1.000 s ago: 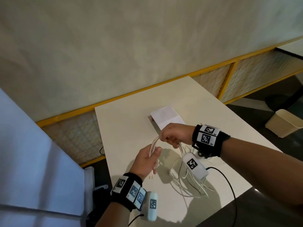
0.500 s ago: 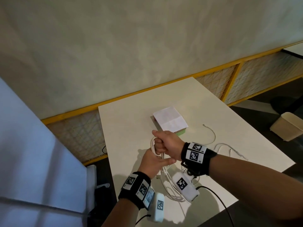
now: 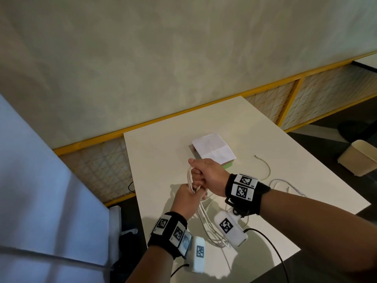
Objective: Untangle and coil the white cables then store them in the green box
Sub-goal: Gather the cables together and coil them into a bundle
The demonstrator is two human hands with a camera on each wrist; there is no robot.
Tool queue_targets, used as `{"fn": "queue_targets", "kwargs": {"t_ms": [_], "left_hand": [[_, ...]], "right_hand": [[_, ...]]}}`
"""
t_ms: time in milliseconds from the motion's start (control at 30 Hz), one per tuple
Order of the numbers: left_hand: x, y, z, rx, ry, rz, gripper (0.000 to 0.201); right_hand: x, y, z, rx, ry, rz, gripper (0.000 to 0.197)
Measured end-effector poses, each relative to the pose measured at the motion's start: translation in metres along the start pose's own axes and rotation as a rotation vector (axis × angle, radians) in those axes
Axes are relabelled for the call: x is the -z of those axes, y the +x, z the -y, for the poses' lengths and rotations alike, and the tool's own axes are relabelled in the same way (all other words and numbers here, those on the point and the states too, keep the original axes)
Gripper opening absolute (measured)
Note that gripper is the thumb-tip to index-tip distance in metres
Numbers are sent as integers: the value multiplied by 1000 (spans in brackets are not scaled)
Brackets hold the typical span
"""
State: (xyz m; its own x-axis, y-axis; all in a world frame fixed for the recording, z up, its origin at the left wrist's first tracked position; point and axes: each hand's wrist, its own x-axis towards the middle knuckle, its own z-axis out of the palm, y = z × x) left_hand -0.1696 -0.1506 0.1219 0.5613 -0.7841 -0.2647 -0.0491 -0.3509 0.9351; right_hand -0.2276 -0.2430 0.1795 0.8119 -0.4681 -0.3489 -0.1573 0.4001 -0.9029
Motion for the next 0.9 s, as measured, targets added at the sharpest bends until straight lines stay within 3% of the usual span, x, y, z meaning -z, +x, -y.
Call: {"fn": "queue_targets", "kwargs": {"t_ms": [133, 333, 500, 667, 900], "left_hand": [[1, 0, -5, 92, -135, 61, 35], [-4, -1, -8, 146, -284, 91, 9], [-6, 3, -2, 130, -310, 97, 31], [-1, 7, -8, 52, -228, 192, 37], [-8, 8, -9, 147, -288, 96, 38]], "right_hand": [[2, 3, 7, 6, -10, 6, 48], [6, 9, 9, 24, -113, 32, 49], [15, 16, 9, 69, -161, -19, 53], [22, 16, 12, 90, -99, -16, 50], [30, 16, 11, 129, -373, 4, 49]]}}
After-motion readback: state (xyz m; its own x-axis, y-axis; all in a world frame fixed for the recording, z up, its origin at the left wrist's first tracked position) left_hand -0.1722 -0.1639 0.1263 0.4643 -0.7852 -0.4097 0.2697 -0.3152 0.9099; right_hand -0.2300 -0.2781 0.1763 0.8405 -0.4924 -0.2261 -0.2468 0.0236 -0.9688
